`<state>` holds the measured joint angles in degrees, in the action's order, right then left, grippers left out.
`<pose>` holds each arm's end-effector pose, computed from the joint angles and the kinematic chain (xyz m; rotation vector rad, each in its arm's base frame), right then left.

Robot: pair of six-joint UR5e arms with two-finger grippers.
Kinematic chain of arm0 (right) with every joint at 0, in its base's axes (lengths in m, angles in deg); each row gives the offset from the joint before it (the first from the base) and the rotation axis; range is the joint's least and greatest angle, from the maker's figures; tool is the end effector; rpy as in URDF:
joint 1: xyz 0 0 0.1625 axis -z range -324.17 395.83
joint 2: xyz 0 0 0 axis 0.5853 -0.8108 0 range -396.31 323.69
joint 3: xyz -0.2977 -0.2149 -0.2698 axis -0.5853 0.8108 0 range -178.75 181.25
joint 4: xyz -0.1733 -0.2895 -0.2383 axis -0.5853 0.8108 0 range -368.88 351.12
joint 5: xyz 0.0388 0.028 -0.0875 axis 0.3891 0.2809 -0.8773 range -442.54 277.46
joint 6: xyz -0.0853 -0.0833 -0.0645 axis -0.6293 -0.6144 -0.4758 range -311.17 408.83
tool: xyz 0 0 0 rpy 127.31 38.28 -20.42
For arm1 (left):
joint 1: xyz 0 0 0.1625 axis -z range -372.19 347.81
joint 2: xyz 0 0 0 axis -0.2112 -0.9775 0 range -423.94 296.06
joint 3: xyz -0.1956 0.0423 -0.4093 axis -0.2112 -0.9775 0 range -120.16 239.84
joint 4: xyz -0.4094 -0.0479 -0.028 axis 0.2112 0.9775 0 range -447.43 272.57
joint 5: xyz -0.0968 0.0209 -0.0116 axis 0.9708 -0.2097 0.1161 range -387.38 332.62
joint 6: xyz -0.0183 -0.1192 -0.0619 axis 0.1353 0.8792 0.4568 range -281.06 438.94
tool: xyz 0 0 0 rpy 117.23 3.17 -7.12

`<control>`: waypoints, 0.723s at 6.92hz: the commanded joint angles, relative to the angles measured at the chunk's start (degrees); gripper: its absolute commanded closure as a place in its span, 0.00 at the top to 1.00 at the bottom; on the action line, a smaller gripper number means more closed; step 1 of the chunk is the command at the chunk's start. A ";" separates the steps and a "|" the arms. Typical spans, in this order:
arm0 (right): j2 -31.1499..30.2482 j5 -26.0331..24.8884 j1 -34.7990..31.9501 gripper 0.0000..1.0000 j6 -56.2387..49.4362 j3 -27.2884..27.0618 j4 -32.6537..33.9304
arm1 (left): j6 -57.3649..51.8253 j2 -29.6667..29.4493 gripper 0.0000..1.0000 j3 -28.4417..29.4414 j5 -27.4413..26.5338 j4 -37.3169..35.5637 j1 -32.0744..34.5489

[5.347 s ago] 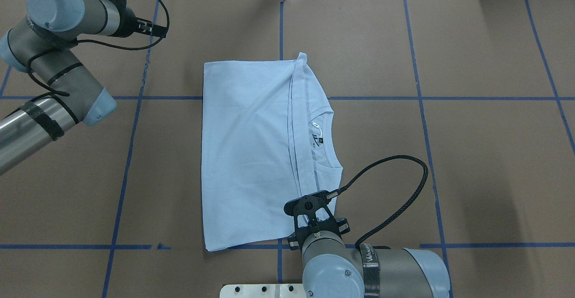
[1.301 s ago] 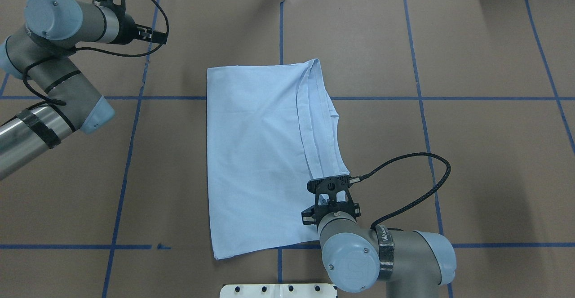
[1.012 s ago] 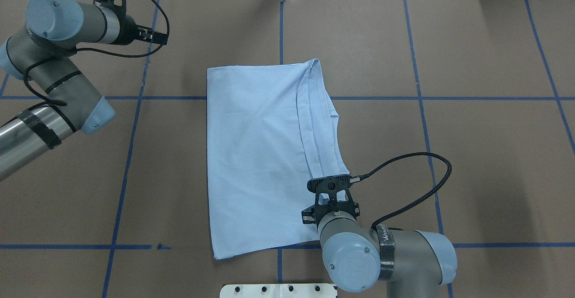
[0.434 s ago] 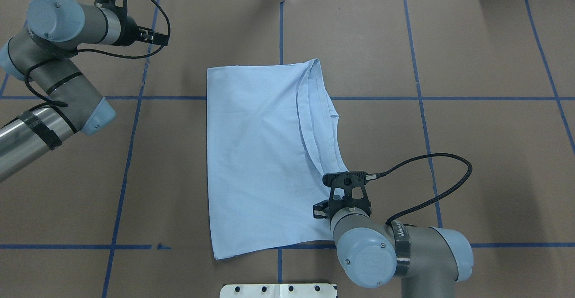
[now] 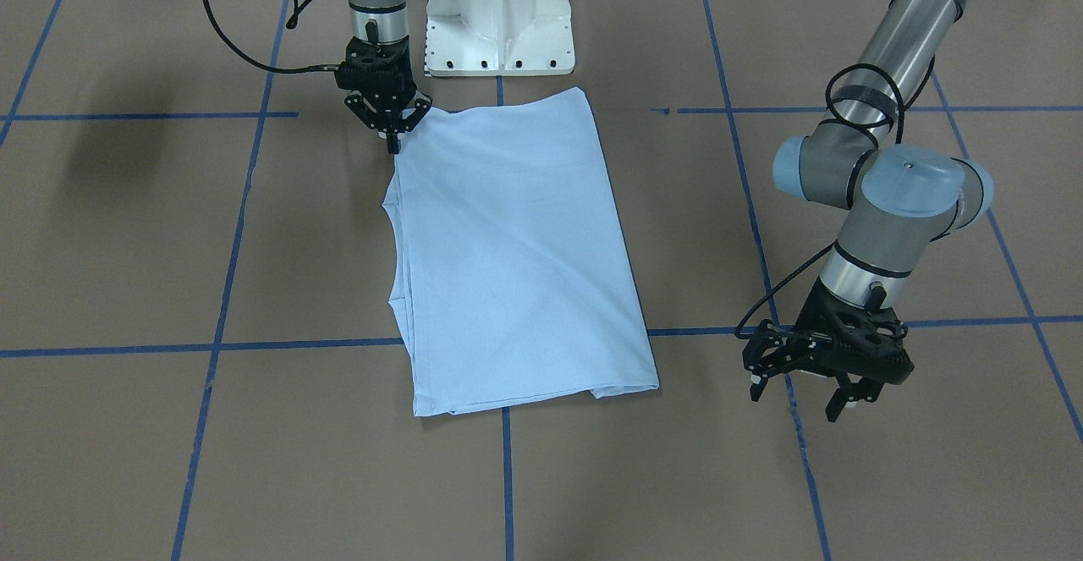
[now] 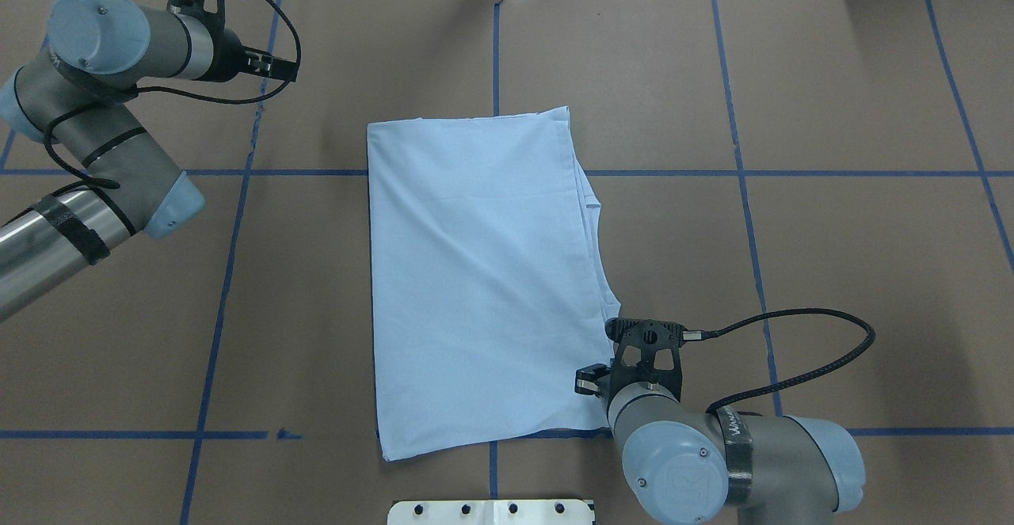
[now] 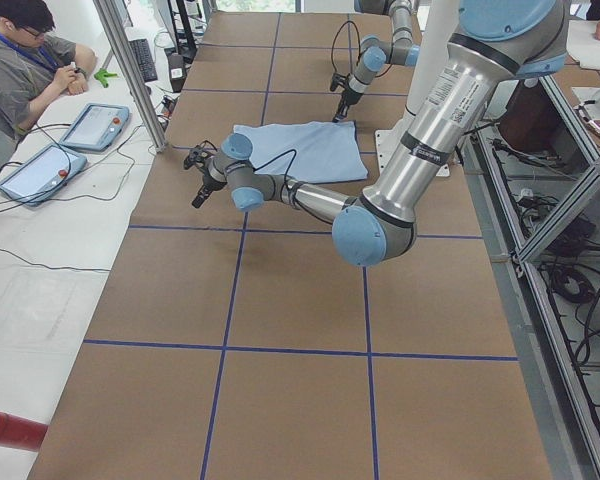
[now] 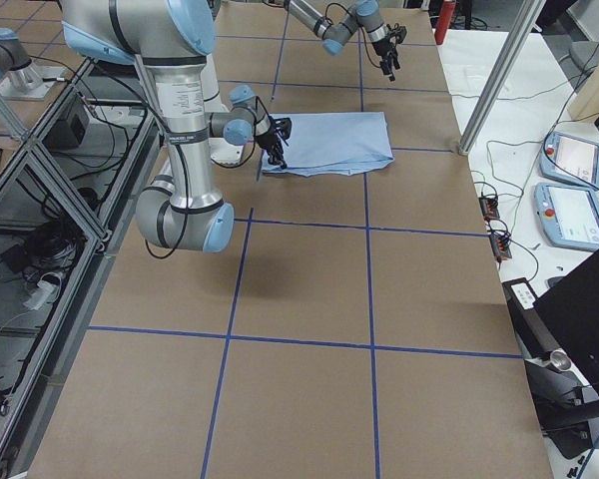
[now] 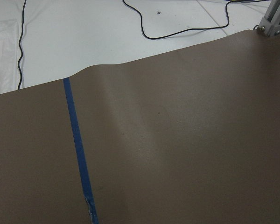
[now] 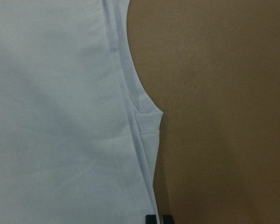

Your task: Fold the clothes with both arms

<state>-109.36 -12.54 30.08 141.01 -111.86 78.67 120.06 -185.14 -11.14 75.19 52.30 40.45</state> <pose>-0.5707 -0.2380 0.3733 0.3564 -0.7252 0.2601 0.3920 -0.6845 0.4441 0.7081 0.8334 0.0594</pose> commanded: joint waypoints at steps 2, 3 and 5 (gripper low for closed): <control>0.63 0.66 -1.36 1.00 -1.46 -2.27 -0.79 | 0.10 0.00 1.00 -0.65 0.09 -0.25 -0.08; -0.42 1.71 -2.51 1.00 -1.47 -2.99 -8.10 | 3.14 0.09 1.00 -2.66 0.96 -0.95 -0.17; -5.50 2.86 -5.06 1.00 3.41 -3.26 -20.61 | 14.12 6.54 1.00 -13.76 6.06 -1.04 -2.61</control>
<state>-112.14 -10.17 26.44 141.19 -114.80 64.74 128.93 -182.62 -17.83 79.45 51.48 39.61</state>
